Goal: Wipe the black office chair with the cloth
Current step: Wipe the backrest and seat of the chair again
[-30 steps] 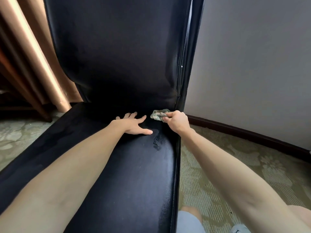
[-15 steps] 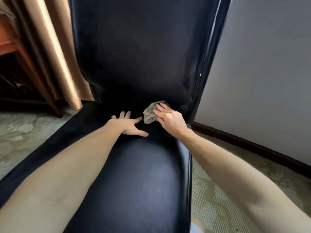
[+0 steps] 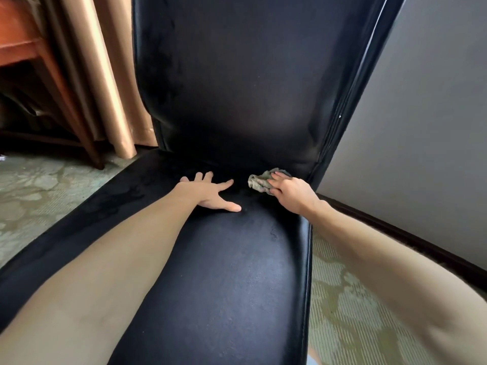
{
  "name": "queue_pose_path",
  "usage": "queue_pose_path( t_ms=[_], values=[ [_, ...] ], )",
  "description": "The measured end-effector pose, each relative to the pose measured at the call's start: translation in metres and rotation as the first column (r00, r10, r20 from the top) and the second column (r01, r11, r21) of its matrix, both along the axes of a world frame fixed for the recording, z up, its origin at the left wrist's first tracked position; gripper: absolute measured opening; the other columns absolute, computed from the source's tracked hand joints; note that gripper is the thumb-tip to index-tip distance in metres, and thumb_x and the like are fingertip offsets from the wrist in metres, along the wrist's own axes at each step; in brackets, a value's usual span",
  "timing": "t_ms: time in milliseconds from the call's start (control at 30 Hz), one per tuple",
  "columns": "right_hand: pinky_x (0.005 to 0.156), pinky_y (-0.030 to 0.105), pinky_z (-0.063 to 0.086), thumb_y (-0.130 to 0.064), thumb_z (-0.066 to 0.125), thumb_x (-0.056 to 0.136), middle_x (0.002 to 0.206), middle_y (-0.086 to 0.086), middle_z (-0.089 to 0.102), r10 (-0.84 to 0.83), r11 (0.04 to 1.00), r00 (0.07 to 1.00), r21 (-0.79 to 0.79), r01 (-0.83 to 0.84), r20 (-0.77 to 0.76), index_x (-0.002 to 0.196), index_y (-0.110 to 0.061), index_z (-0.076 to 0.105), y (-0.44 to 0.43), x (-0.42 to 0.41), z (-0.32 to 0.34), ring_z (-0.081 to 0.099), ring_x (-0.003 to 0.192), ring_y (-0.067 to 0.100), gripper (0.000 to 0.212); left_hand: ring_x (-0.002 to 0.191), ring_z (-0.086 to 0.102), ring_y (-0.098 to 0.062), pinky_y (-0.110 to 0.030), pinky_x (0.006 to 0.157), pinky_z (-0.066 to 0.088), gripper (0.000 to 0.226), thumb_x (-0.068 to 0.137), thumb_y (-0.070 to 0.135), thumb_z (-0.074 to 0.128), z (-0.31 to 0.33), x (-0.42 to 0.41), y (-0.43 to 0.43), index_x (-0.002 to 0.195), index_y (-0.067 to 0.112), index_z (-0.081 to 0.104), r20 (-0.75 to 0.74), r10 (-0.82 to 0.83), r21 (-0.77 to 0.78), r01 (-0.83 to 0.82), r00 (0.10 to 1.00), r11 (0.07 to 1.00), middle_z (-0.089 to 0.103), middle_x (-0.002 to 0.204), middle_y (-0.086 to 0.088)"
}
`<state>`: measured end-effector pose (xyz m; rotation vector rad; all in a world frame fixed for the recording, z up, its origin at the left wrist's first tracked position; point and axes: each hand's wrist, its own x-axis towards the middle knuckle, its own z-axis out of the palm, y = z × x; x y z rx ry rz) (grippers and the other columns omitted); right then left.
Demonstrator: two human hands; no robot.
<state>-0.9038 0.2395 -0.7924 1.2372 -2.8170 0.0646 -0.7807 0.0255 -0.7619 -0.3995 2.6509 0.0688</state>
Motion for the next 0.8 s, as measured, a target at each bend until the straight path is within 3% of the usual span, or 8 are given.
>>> queue_pose_path(
  t_ms=[200,400,633,800],
  values=[
    [0.119,0.030,0.017,-0.021,0.037,0.103,0.160,-0.001,0.018,0.120,0.992,0.991,-0.055,-0.116,0.061,0.149,-0.018,0.034,-0.055,0.010,0.003,0.008,0.148,0.013,0.046,0.148,-0.007,-0.033,-0.059,0.112,0.007,0.096,0.071,0.092,0.036,-0.001,0.001,0.000,0.150,0.051,-0.001,0.006,0.000,0.007,0.000,1.000,1.000,-0.009,0.163,-0.005],
    [0.117,0.024,0.007,-0.027,0.033,0.105,0.160,0.002,0.020,0.021,0.998,0.991,-0.067,-0.012,0.130,0.150,-0.014,0.029,-0.037,0.006,-0.004,0.012,0.148,0.013,0.048,0.148,-0.006,-0.033,-0.058,0.113,0.008,0.096,0.070,0.092,0.037,0.000,0.001,0.002,0.148,0.054,-0.004,0.007,0.013,0.010,-0.013,1.000,1.000,-0.009,0.163,-0.004],
    [0.113,0.033,0.027,-0.028,0.040,0.102,0.151,0.003,0.040,-0.118,0.989,0.986,-0.072,0.127,0.118,0.143,-0.016,0.045,0.006,0.008,-0.004,0.038,0.138,0.024,0.042,0.148,-0.005,-0.033,-0.058,0.113,0.009,0.096,0.069,0.092,0.038,0.000,0.003,0.003,0.147,0.056,-0.004,-0.015,0.008,0.017,-0.008,1.000,1.000,-0.008,0.163,-0.004],
    [0.114,0.030,0.023,-0.026,0.039,0.103,0.153,0.002,0.036,-0.143,0.973,0.963,-0.147,0.179,0.231,0.143,-0.015,0.043,-0.037,0.018,-0.004,0.033,0.140,0.024,0.042,0.149,-0.010,-0.032,-0.060,0.113,0.003,0.097,0.072,0.090,0.038,0.000,0.005,0.004,0.149,0.052,-0.005,-0.016,0.002,0.039,-0.001,1.000,0.999,-0.012,0.163,-0.004]
  ],
)
